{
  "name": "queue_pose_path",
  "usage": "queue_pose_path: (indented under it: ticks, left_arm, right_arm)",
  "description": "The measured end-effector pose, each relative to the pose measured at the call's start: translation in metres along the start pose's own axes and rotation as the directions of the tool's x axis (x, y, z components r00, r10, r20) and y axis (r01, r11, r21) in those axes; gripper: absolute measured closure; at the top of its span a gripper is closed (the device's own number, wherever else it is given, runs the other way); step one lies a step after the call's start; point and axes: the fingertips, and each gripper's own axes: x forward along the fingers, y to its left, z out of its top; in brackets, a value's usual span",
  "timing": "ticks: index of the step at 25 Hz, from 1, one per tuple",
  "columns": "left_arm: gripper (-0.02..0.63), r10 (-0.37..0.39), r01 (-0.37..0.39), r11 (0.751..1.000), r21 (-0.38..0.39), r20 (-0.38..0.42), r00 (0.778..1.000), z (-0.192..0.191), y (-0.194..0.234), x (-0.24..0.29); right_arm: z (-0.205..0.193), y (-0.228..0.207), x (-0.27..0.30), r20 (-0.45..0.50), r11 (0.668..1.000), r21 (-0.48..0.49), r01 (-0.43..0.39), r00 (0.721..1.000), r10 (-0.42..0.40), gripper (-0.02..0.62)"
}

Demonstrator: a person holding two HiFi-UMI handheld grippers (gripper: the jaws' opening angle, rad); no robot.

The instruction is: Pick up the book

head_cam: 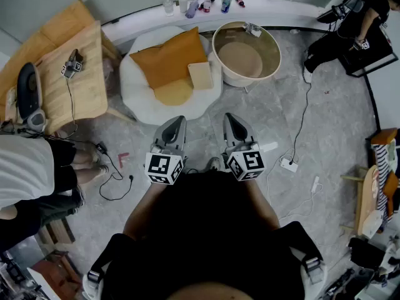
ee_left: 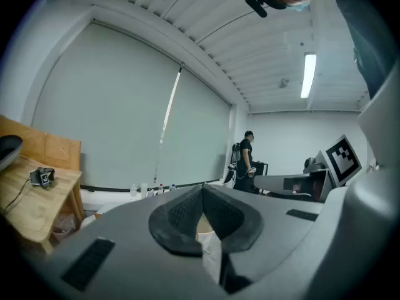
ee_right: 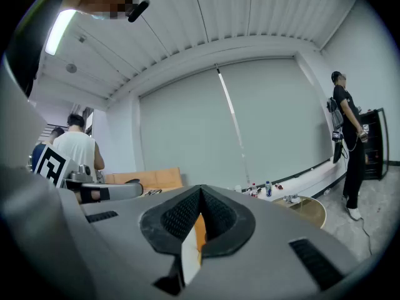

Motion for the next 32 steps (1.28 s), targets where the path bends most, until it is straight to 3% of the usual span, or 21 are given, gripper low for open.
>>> queue_pose_path:
  ticks: [13,32]
  left_arm:
    - [0.598,0.032,-0.032,0.999,0.005,-0.014,0.999,-0.007,-0.024,0.011]
    - [0.598,0.121,-0.122,0.993,-0.004,-0.067,0.990,-0.031,-0.080,0.043]
  right_arm:
    - [-0.003,-0.024,-0.010,-0.007,0.999,0.016,-0.036,0.999,0.036,0.592]
    - [-0.014,-0.113,-0.048,-0.033,0.996,0.072,-0.048,0.998,0.051,0.592]
